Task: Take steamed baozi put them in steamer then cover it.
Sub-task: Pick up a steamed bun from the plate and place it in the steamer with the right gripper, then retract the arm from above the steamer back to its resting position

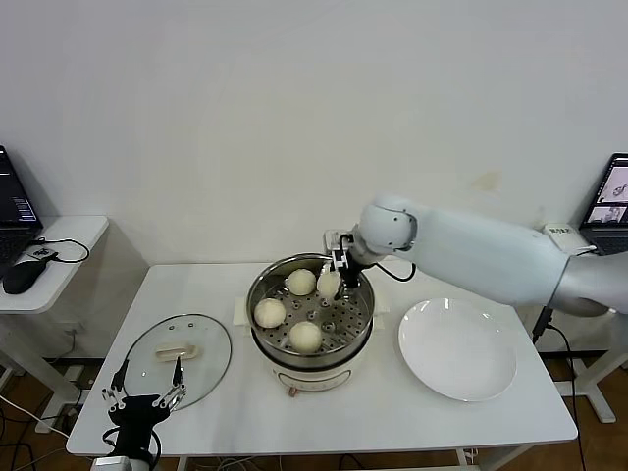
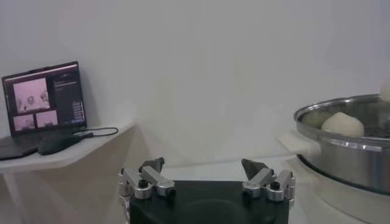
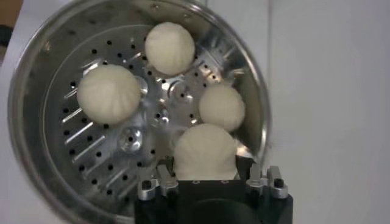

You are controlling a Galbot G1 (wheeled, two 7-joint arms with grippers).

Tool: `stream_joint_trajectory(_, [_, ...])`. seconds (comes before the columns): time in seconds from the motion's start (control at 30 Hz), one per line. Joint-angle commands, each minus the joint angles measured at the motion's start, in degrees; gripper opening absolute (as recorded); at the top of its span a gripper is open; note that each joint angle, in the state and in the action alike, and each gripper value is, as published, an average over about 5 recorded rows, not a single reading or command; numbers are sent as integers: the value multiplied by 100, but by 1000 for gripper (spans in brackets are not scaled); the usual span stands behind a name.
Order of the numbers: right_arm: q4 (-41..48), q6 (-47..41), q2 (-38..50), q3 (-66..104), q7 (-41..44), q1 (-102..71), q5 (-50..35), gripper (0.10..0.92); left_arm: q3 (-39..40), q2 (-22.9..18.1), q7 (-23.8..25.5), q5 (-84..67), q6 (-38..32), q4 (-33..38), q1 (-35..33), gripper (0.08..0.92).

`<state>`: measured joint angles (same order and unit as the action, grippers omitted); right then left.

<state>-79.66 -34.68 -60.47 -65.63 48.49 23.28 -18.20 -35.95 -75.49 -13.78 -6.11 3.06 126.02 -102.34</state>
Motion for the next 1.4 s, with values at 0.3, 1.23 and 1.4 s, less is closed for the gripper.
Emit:
stream_joint_trajectory(0.3, [-15,-208,-131,-198,85,-111,113,636,8,-16,-2,3,-4,8,0,823])
stream_joint_trajectory(1.23, [-2506,1676,2313,4701,-4581,-4680,-917,823,-129,48,-47,227,31,-385,301,823])
stream_joint_trajectory(1.4, [-2564,2867,1864,6715,-4731,-6770,80,823,-277,89,64,1084,-147,-777,441,823])
